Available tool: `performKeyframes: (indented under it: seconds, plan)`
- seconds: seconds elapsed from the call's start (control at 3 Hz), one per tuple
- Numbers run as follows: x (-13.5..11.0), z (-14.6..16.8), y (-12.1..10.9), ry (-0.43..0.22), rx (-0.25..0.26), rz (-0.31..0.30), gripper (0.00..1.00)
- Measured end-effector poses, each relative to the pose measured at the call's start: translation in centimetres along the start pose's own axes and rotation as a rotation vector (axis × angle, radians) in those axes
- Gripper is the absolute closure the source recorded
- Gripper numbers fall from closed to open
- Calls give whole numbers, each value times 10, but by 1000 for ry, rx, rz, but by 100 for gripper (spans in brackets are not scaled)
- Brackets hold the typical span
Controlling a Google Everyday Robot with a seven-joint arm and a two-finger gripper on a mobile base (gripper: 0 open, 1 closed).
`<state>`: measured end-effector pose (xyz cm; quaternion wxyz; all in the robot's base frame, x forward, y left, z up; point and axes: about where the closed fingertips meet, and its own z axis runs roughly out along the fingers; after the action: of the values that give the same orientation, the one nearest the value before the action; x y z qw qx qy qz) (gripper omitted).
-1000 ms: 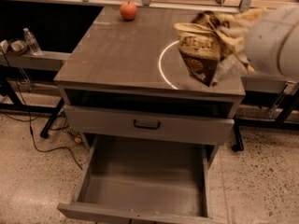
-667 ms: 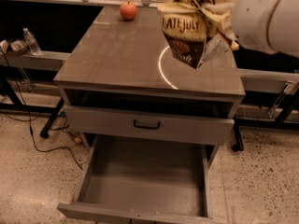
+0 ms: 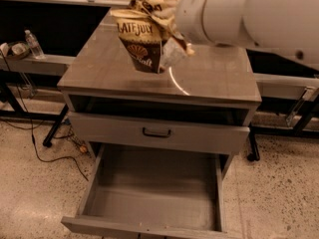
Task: Pick brown chip bag from middle drawer and place on counter
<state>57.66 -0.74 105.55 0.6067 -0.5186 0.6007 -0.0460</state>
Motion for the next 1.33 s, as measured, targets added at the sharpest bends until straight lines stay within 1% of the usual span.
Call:
performKeyframes:
  seconds: [0.33,0.67,1.0,1.33]
  plan:
    - [-14,44,0,-43,-43,-10,100]
    - [-25,49,4,-57,-52,-21,100]
    - [-13,59,0,-57,-40,-50,100]
    - [17,89,-10,-60,-38,-55,100]
